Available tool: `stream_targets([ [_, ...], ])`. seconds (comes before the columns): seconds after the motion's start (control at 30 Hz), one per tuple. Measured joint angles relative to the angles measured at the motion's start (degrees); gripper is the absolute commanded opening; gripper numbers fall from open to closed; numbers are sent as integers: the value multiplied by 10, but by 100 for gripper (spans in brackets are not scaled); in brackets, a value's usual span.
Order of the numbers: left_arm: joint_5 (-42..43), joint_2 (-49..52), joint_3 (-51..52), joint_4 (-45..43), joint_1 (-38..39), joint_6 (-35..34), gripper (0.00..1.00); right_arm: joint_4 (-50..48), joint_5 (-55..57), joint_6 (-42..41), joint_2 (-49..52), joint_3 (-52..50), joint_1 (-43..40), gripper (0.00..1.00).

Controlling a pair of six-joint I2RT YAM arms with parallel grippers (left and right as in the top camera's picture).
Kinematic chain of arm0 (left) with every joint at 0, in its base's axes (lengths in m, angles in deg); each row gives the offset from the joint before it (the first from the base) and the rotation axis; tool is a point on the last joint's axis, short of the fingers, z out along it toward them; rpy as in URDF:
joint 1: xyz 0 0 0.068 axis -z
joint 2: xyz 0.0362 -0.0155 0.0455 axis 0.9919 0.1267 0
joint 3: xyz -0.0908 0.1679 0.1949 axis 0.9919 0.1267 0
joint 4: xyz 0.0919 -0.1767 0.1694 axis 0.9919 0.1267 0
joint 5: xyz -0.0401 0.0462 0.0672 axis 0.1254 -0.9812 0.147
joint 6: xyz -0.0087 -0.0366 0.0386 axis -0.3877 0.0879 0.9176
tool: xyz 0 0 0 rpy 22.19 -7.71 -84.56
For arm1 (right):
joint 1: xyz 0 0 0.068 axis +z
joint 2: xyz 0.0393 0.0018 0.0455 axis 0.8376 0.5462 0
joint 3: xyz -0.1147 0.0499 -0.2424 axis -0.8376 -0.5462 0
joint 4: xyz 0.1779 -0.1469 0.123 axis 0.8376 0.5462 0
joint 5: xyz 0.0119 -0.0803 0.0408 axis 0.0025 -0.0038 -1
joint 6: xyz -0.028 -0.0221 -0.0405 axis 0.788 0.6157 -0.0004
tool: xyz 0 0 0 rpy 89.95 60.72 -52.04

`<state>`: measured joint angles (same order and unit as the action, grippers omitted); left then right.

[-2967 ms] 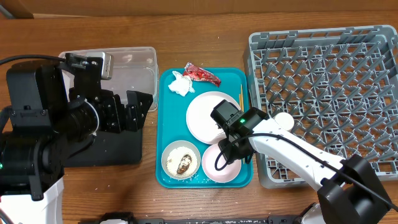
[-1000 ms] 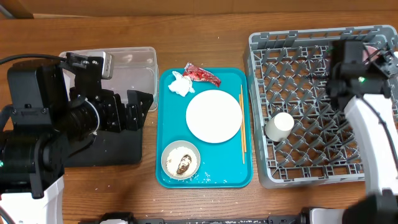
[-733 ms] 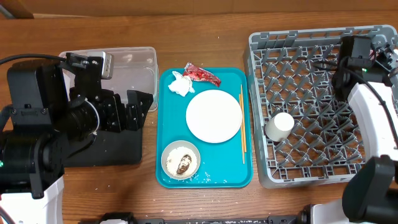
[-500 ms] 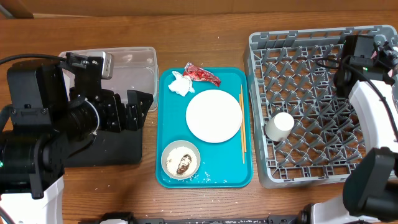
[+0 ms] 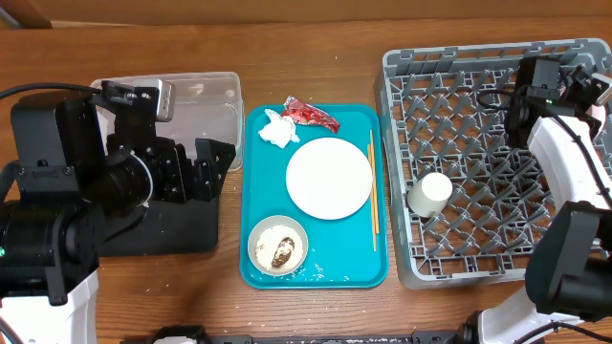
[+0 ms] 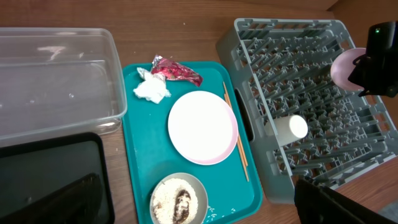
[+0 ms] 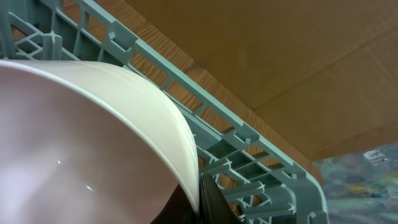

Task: Sort waste into correct bins and load items into the dishwasher
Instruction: 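Carry the small pink plate to the rack's back right and set it down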

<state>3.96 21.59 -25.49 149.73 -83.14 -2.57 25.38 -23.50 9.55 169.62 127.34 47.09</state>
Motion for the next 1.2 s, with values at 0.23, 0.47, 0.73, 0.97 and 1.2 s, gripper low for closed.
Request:
stream_targets([
  [0.23, 0, 0, 0, 0, 0, 0, 100, 12, 3, 12, 1, 0, 50, 4],
  [0.47, 0, 0, 0, 0, 0, 0, 100, 19, 16, 15, 3, 0, 79, 4],
  [0.73, 0, 0, 0, 0, 0, 0, 100, -39, 101, 75, 6, -1, 78, 4],
  [0.97, 0, 0, 0, 0, 0, 0, 100, -38, 125, 95, 17, -1, 64, 4],
  [1.2, 0, 0, 0, 0, 0, 0, 100, -38, 127, 103, 38, -6, 84, 4],
])
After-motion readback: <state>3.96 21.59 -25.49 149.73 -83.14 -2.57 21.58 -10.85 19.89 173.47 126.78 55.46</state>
